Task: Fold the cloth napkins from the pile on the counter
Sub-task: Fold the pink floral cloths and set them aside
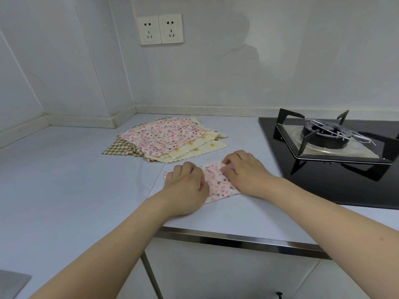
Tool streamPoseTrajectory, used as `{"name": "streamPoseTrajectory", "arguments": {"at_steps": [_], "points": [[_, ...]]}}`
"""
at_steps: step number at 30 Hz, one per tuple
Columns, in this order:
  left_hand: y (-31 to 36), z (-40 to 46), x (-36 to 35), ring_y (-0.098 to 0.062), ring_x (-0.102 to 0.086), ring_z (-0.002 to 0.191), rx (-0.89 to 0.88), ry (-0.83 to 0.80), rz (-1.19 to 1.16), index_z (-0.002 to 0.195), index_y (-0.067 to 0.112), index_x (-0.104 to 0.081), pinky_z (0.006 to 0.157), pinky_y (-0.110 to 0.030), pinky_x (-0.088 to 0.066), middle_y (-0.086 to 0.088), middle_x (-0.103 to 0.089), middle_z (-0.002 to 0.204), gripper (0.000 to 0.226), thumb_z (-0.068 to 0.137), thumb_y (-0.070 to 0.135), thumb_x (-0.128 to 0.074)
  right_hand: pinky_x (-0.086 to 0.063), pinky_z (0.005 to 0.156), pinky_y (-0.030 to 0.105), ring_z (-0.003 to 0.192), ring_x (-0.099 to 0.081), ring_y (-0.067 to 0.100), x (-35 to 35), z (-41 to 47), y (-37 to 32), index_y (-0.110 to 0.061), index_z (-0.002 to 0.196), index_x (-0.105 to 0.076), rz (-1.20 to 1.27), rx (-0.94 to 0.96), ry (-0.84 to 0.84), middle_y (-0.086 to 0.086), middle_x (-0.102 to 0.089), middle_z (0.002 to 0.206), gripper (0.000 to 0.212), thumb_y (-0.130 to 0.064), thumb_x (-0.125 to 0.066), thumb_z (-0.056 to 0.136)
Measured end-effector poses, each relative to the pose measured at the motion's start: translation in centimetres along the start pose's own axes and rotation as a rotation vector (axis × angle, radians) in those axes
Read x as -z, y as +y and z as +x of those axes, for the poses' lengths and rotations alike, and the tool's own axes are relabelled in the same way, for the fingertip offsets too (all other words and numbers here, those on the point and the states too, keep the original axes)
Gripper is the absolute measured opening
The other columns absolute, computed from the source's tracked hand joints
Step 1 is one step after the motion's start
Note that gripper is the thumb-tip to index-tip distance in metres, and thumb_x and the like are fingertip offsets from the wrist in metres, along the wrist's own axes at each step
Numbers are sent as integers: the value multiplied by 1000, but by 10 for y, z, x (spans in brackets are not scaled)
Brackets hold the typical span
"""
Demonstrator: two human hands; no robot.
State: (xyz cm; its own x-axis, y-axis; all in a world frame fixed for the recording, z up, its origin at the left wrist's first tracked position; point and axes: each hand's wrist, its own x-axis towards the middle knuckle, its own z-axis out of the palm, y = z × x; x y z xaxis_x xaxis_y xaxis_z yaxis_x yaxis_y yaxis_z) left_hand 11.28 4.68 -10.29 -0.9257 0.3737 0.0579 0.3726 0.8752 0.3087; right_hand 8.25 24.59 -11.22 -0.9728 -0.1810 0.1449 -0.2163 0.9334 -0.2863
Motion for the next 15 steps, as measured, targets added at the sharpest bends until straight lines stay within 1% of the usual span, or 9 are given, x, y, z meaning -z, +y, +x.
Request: {"name": "streamPoseTrajectory", "arguments": {"at_steps": [4, 6, 8, 9, 13, 15], "points": [[-1, 0, 6, -17, -21, 120, 7, -135, 40, 103, 26, -41, 99, -29, -18, 7, -28, 126, 17, 98, 40, -34, -21, 114, 32, 135, -31, 16, 4, -3, 4, -25, 140, -37, 38, 24, -90, -3, -35, 143, 47, -48, -35, 99], [-2, 0, 8, -16, -20, 120, 21, -166, 40, 102, 27, -40, 98, -29, -17, 8, -26, 126, 16, 97, 41, -34, -14, 118, 33, 141, -23, 15, 7, -3, 8, -27, 145, -31, 1, 43, -142, -5, -29, 150, 52, -51, -31, 99], [-3, -2, 8, -15, -20, 117, 31, -175, 37, 101, 28, -39, 96, -28, -16, 9, -26, 122, 17, 96, 43, -34, -3, 120, 34, 147, -10, 12, 9, -4, 12, -28, 151, -22, -39, 41, -186, -6, -17, 159, 55, -51, -25, 101], [-4, -2, 8, -14, -20, 115, 37, -176, 35, 101, 28, -39, 96, -27, -16, 10, -26, 120, 16, 96, 43, -34, 0, 120, 33, 148, -4, 11, 9, -4, 15, -28, 153, -17, -45, 23, -197, -6, -10, 161, 55, -49, -21, 102], [-1, -5, 10, -14, -22, 112, 52, -168, 32, 103, 28, -37, 94, -27, -17, 9, -28, 118, 16, 96, 42, -35, 3, 121, 36, 149, 7, 15, 13, -5, 24, -22, 155, -1, -123, -44, -251, -1, 6, 163, 57, -43, -16, 104], [0, -7, 12, -14, -24, 114, 68, -156, 46, 111, 28, -37, 94, -27, -18, 9, -30, 121, 19, 95, 40, -38, 2, 121, 38, 149, 8, 17, 13, -7, 26, -20, 155, 2, -145, -64, -252, 1, 9, 162, 59, -44, -14, 103]]}}
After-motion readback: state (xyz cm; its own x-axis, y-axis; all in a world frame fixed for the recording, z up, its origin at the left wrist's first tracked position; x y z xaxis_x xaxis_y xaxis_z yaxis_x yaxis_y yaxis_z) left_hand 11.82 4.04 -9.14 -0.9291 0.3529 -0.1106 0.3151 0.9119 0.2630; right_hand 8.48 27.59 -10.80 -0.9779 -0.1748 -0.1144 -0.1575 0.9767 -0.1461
